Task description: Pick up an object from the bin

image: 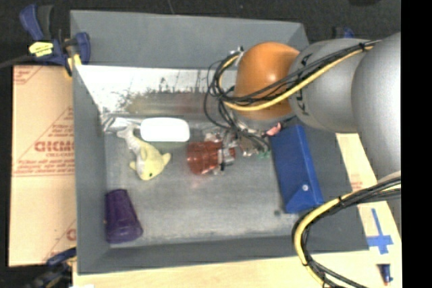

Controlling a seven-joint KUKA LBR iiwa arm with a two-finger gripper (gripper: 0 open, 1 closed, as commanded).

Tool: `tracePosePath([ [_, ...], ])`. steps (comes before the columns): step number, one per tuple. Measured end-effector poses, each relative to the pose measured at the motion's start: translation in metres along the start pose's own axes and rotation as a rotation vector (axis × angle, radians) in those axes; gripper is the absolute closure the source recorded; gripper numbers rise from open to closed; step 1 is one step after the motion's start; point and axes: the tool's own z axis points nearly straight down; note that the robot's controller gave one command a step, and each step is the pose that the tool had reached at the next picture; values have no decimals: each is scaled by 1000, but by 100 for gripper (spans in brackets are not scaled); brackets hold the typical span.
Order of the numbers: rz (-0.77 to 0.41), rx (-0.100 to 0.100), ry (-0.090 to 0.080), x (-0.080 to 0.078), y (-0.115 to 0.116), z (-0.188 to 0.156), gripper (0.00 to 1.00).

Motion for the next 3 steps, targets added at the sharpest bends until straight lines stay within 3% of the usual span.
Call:
tracePosePath([
  [1,1,-2,10,3,0,-30,100],
  [3,6,2,1,0,-1,-108,100],
])
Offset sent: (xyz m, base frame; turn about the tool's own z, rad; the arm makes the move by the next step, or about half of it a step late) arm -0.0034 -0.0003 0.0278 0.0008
